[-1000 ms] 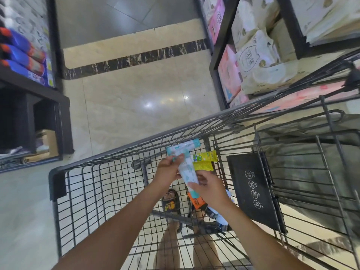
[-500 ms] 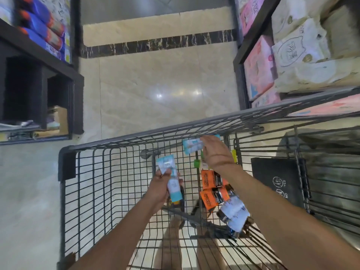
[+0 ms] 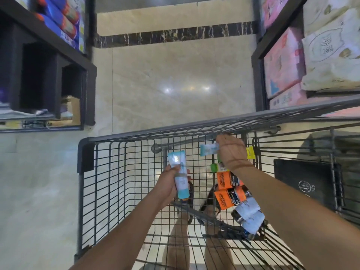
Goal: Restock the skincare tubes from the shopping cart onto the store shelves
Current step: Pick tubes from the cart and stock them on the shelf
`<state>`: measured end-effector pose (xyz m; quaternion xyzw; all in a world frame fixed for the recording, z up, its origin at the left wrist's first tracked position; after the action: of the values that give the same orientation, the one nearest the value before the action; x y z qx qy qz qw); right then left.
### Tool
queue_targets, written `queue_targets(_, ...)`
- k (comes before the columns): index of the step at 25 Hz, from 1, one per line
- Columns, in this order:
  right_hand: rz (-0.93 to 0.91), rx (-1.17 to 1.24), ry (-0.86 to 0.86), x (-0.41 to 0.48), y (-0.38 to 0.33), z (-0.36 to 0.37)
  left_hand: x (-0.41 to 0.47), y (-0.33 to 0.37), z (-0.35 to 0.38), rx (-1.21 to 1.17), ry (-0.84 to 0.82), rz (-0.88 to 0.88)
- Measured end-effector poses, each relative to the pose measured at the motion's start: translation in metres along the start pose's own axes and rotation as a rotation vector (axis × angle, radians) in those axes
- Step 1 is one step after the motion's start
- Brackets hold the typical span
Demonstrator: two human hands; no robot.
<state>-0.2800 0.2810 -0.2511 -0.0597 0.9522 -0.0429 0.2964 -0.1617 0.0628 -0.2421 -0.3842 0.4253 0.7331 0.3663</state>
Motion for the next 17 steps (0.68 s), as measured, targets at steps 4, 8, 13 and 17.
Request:
queue_targets(4,-0.053,0.053,-0.046,-0.010,-0.007,-0.018,-0.009,0.013,0.001,0.064,-0.014,0.001)
queue_targets(8,0.010,0.256,-0.082,-0.053,-0.011,-0.047,-0.040,0.036,0.019,0.129,-0.086,0.029)
queue_targets(13,-0.040,0.674,-0.014,-0.138,-0.031,-0.087,-0.094,0.060,0.038,0.191,-0.136,0.032)
queue_targets(17,0.006,0.989,-0.125,-0.191,-0.045,-0.098,-0.139,0.070,0.046,0.269,-0.175,0.064)
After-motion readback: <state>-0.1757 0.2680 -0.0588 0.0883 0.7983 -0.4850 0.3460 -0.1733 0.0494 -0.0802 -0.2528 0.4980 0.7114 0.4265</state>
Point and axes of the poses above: each hand's wrist, its own x-axis towards the middle knuckle, its own z-axis out of the palm, y = z × x, the point moved 8 cm from there along x, towards the middle knuckle, and after that the axes turned 9 degrees about -y, right-handed, at the moved point
